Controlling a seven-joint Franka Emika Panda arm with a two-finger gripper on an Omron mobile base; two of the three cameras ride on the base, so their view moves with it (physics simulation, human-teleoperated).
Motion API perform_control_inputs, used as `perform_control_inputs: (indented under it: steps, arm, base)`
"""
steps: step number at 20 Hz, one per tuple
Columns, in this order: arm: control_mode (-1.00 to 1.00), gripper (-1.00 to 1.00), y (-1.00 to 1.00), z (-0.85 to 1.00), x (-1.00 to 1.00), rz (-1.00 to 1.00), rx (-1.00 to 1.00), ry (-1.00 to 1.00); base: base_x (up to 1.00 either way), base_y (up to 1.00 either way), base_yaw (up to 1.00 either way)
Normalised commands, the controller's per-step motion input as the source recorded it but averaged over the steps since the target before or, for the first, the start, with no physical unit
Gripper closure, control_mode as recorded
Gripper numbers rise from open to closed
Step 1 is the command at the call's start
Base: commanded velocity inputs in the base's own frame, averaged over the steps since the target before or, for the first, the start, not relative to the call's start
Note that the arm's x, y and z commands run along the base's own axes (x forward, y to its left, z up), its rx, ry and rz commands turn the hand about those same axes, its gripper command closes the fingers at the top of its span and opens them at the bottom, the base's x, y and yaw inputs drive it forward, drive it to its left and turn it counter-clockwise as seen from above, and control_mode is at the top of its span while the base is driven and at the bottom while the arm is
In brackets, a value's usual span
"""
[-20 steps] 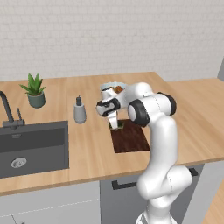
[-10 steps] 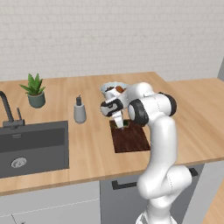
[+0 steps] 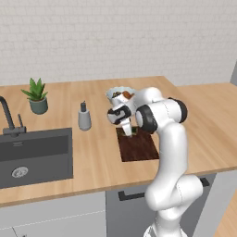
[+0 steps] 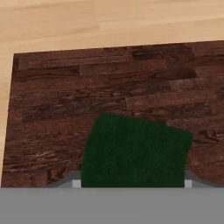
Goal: Pick up the sponge from the counter and clean the cutting board by briefly scrubbing or pressing down on the cutting board. Once finished, release the sponge.
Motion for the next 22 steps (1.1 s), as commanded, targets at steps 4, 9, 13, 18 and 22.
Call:
perform_control_inputs:
  steps: [4, 9, 13, 18, 22]
  arm:
    - [-1.00, 1.00, -0.70, -0.51, -0.47, -0.06, -0.02, -0.06]
    - [-1.00, 1.00, -0.77, -0.49, -0.53, -0.06, 0.00, -0.03]
    - [-1.00, 1.00, -0.85, -0.51, -0.60, -0.06, 0.00, -0.01]
    - [-1.00, 1.00, -0.85, -0.47, -0.61, -0.06, 0.00, -0.02]
    - [-1.00, 1.00, -0.86, -0.48, -0.61, -0.06, 0.00, 0.00]
  base:
    - [0.00, 0.00, 0.00]
    - [0.00, 0.00, 0.00]
    - [0.00, 0.00, 0.00]
    - [0.00, 0.00, 0.00]
    - [0.00, 0.00, 0.00]
